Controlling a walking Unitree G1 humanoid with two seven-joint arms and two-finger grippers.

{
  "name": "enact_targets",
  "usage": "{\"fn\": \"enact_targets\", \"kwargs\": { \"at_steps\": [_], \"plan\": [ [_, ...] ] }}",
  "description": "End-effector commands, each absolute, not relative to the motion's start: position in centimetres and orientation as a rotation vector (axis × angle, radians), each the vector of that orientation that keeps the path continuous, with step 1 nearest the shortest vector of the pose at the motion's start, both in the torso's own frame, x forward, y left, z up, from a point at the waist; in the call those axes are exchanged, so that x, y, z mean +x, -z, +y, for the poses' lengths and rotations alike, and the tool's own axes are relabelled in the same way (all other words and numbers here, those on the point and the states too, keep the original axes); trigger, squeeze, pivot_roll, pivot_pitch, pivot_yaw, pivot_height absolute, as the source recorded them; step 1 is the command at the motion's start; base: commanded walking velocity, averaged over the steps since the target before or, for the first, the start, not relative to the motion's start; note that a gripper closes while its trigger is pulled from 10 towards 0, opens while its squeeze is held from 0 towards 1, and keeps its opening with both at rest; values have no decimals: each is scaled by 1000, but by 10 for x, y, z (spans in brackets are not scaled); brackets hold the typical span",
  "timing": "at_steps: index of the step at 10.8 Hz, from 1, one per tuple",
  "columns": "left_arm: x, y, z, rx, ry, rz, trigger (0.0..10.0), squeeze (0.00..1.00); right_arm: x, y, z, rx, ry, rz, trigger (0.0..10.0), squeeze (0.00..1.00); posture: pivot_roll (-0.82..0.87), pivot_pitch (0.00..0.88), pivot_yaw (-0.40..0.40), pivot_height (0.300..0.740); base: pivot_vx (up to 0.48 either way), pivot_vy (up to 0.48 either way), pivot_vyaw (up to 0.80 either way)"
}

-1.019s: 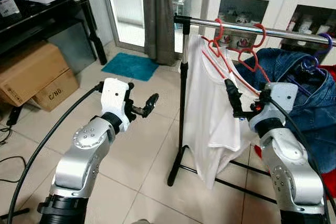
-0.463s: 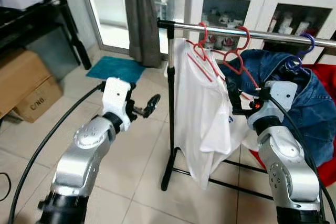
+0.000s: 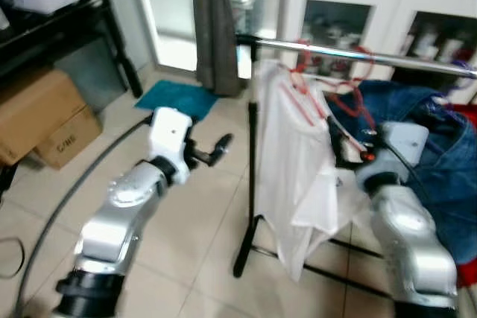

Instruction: Hang hanger

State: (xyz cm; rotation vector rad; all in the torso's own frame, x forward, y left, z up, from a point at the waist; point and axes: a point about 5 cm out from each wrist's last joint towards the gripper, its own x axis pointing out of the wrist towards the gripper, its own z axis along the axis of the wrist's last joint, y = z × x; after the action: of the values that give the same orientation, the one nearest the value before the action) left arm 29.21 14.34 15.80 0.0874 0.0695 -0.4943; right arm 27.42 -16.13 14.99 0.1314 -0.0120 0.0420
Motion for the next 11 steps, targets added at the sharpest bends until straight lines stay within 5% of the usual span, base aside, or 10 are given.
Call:
{"fn": "enact_targets", "kwargs": {
  "at_steps": [1, 11],
  "plan": [
    [293, -162, 138, 93, 511, 59, 10000, 1000, 273, -155, -169, 116, -18, -29, 10000, 0, -142, 0, 55, 719, 292, 0, 0],
    [295, -162, 135, 91, 524, 52, 10000, 1000, 275, -156, -168, 122, -26, -30, 10000, 0, -140, 0, 49, 719, 295, 0, 0]
  ]
}}
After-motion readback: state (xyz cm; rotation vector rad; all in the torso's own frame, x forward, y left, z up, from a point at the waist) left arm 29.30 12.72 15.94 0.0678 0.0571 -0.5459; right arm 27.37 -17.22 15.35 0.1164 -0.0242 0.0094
